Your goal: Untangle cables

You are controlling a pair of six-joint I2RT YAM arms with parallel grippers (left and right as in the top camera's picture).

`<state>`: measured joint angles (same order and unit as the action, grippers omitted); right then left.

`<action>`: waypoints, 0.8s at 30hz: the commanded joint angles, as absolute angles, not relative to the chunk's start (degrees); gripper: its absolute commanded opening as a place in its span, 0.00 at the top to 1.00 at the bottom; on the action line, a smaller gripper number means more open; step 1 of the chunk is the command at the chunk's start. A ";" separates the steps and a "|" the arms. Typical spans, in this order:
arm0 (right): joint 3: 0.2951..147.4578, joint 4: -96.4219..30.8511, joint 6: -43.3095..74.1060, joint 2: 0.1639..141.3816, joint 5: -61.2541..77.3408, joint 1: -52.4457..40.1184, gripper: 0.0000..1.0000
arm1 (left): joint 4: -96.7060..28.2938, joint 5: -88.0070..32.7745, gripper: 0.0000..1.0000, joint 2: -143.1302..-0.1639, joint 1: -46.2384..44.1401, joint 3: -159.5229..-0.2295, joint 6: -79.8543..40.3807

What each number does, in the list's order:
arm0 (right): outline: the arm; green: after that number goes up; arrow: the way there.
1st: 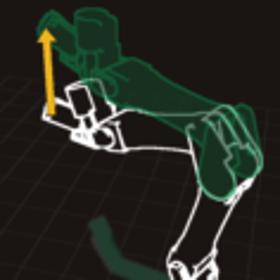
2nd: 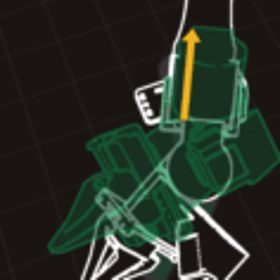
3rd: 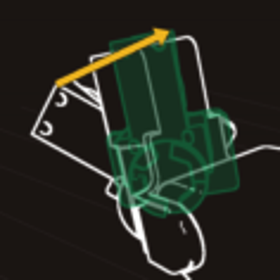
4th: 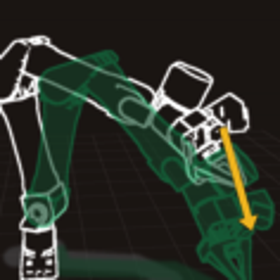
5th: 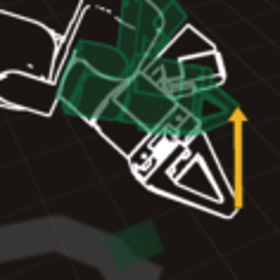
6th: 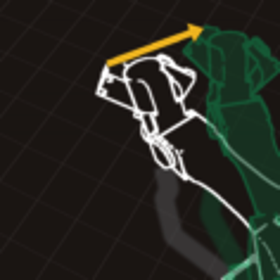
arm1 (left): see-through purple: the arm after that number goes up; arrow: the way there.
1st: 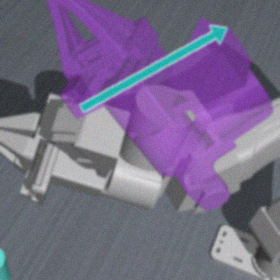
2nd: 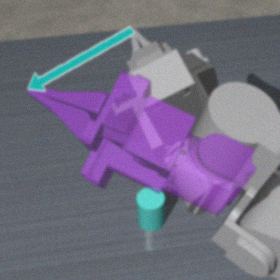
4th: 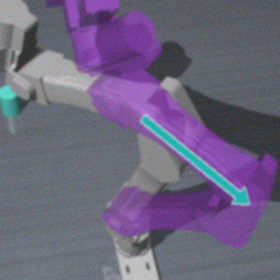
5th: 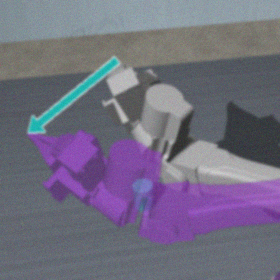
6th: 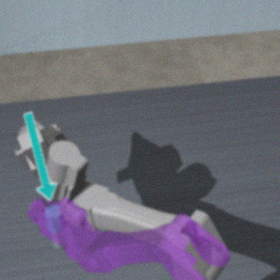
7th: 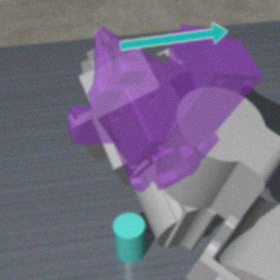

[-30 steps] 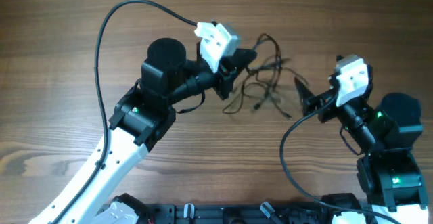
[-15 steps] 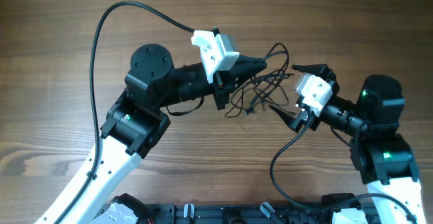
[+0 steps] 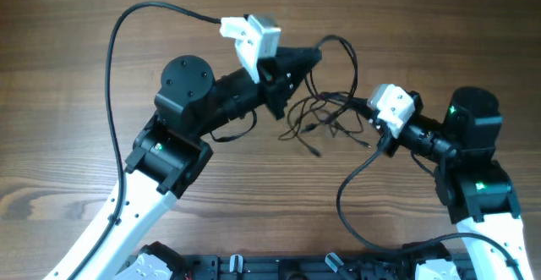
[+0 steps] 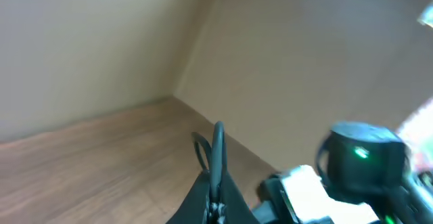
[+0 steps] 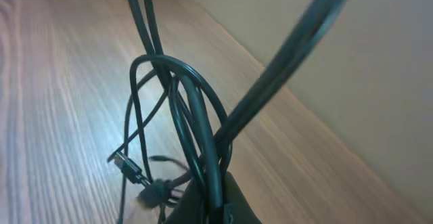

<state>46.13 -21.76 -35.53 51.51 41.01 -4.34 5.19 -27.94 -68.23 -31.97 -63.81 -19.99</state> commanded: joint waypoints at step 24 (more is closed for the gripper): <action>47.24 -32.67 77.12 38.79 -27.16 -4.10 0.96 | -17.34 15.88 0.96 -67.05 -31.97 -64.03 -34.76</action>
